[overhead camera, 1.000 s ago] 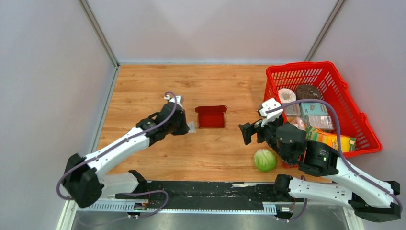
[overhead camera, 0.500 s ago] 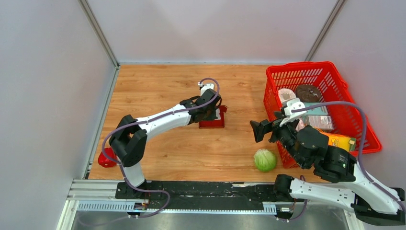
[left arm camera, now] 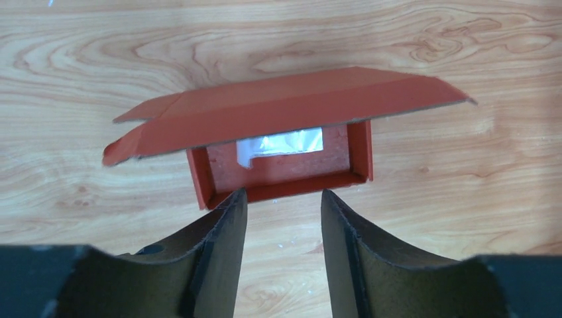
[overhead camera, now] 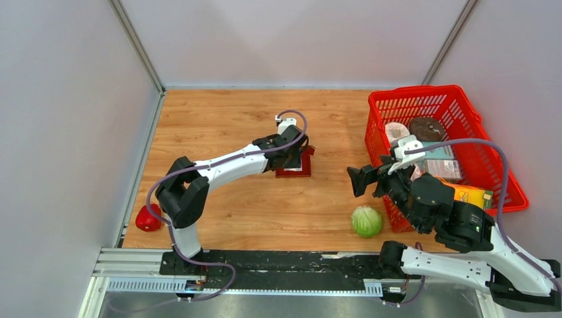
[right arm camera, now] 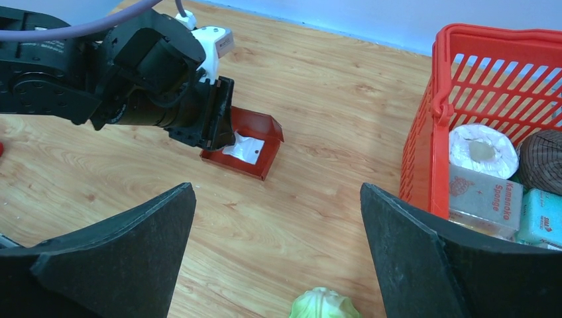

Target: Fold the paper box

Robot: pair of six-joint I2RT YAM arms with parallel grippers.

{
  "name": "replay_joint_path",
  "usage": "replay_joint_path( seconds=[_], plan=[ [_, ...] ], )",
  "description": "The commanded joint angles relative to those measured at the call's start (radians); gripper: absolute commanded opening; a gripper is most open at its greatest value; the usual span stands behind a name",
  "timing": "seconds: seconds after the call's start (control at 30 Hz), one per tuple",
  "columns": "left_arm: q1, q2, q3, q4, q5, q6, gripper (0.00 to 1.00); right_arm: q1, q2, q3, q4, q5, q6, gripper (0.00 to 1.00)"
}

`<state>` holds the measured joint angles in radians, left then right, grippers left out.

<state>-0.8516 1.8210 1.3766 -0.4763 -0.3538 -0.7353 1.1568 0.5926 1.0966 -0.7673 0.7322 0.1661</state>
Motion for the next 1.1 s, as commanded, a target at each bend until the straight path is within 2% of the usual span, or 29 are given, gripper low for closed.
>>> replay_joint_path(
  seconds=[0.0, 0.1, 0.17, 0.2, 0.23, 0.27, 0.3, 0.33, 0.37, 0.47, 0.5, 0.6, 0.63, 0.77, 0.87, 0.93, 1.0, 1.07],
  plan=[
    [-0.006, -0.162, -0.075, 0.051, -0.027, 0.014, 0.54, -0.005, 0.056, 0.060, -0.029, 0.001, 0.029, 1.00],
    [-0.006, -0.308, -0.221, 0.096, -0.027, 0.036, 0.54, -0.043, 0.111, 0.077, -0.041, -0.016, 0.024, 1.00],
    [-0.003, -0.383, -0.322, 0.125, -0.014, 0.083, 0.54, -0.106, 0.169, 0.077, -0.050, -0.115, 0.035, 1.00],
    [0.009, -0.449, -0.352, 0.133, 0.001, 0.102, 0.54, -0.211, 0.196, 0.069, -0.050, -0.188, 0.052, 1.00],
    [0.022, -0.480, -0.399, 0.136, 0.047, 0.115, 0.55, -0.268, 0.219, 0.063, -0.050, -0.352, 0.065, 1.00],
    [0.040, -0.508, -0.421, 0.146, 0.079, 0.123, 0.58, -0.322, 0.278, 0.059, -0.047, -0.432, 0.081, 1.00],
    [0.098, -0.553, -0.447, 0.159, 0.120, 0.123, 0.66, -0.409, 0.309, 0.049, -0.043, -0.506, 0.088, 1.00],
    [0.136, -0.572, -0.491, 0.175, 0.224, 0.123, 0.73, -0.436, 0.343, 0.046, -0.041, -0.619, 0.099, 1.00],
    [0.173, -0.586, -0.511, 0.204, 0.269, 0.114, 0.73, -0.453, 0.383, 0.048, -0.040, -0.643, 0.105, 1.00],
    [0.298, -0.603, -0.547, 0.281, 0.416, 0.155, 0.73, -0.489, 0.544, 0.083, -0.035, -0.660, 0.101, 1.00],
    [0.307, -0.591, -0.533, 0.294, 0.426, 0.178, 0.73, -0.500, 0.618, 0.097, -0.024, -0.651, 0.098, 1.00],
    [0.312, -0.513, -0.466, 0.298, 0.395, 0.250, 0.69, -0.526, 0.702, 0.097, 0.087, -0.594, 0.066, 0.96],
    [0.312, -0.490, -0.449, 0.292, 0.380, 0.264, 0.67, -0.535, 0.740, 0.085, 0.127, -0.602, 0.055, 0.91],
    [0.313, -0.407, -0.406, 0.329, 0.380, 0.338, 0.64, -0.572, 0.806, -0.036, 0.369, -0.610, -0.016, 0.77],
    [0.312, -0.355, -0.363, 0.341, 0.409, 0.408, 0.70, -0.603, 0.816, -0.111, 0.518, -0.623, -0.022, 0.67],
    [0.313, -0.332, -0.372, 0.401, 0.427, 0.442, 0.74, -0.611, 0.809, -0.145, 0.594, -0.688, -0.037, 0.60],
    [0.315, -0.316, -0.384, 0.430, 0.414, 0.488, 0.77, -0.611, 0.808, -0.185, 0.684, -0.694, -0.056, 0.57],
    [0.327, -0.301, -0.376, 0.452, 0.467, 0.505, 0.77, -0.609, 0.826, -0.195, 0.724, -0.679, -0.069, 0.57]
  ],
)
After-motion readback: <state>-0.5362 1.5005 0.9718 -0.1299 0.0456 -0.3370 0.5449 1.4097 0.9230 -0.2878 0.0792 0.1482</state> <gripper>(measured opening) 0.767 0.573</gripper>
